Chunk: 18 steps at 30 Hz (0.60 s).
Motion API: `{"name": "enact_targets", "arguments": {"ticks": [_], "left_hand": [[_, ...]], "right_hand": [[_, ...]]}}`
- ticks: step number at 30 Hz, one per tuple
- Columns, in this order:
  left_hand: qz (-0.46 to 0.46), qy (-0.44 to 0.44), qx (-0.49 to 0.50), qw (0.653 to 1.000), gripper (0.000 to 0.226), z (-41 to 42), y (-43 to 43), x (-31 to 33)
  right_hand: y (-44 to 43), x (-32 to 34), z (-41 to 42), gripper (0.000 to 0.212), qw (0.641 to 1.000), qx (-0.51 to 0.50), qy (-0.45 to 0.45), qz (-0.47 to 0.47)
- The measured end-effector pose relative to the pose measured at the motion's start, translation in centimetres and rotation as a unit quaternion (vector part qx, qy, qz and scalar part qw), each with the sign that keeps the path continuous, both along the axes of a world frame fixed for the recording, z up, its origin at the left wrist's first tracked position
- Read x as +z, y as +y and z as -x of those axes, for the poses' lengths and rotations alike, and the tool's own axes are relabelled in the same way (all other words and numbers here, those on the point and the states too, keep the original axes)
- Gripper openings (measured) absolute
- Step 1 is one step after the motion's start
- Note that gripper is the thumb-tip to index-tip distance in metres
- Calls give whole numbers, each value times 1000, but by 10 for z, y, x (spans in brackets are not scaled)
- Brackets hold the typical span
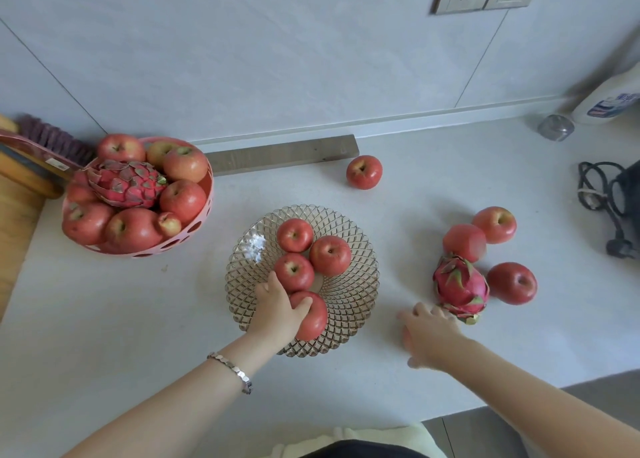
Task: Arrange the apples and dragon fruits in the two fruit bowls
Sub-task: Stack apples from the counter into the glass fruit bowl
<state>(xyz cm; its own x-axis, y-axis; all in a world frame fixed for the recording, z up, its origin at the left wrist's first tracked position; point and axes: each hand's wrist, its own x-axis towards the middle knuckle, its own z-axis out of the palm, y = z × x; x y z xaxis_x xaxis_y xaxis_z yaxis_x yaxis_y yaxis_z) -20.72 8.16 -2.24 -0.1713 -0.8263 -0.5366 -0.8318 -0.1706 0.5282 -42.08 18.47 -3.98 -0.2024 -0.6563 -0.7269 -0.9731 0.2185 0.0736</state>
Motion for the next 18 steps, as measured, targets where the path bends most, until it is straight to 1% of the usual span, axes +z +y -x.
{"name": "enact_targets", "arguments": {"ticks": [2, 3, 5, 6, 8, 10, 12, 13, 15, 17, 18], "left_hand": [[-10, -6, 9, 1000, 72, -1, 0, -1], [-19, -7, 10, 1000, 67, -1, -1, -3], [-44, -7, 15, 999, 55, -4, -2, -7], [-63, -1, 16, 998, 51, -5, -3, -8], [-95, 30, 31, 995, 46, -8, -3, -11], [-106, 48, 42, 992, 41, -8, -2, -10], [-109, 60, 42, 991, 39, -9, -2, -12], [-118, 67, 42, 990, 41, -9, -2, -12], [-138, 81, 26, 987, 55, -9, 0, -11], [-134, 85, 3, 987, 69, -9, 4, -12], [-119, 79, -2, 990, 70, -9, 5, -11]], "right_hand": [[1, -2, 2, 76, 1000, -16, 1, 18], [0, -1, 4, 75, 999, -41, -12, 29], [-5, 9, 8, 72, 984, -143, -76, 74], [-9, 16, 9, 67, 966, -201, -117, 112], [-19, 33, 5, 51, 919, -274, -199, 202], [-29, 47, -7, 36, 870, -301, -285, 266], [-40, 50, -23, 25, 835, -311, -357, 281], [-45, 47, -31, 23, 818, -322, -387, 278], [-52, 37, -47, 27, 774, -381, -433, 261], [-55, 25, -60, 34, 732, -442, -449, 259], [-56, 19, -64, 37, 716, -460, -450, 269]]}}
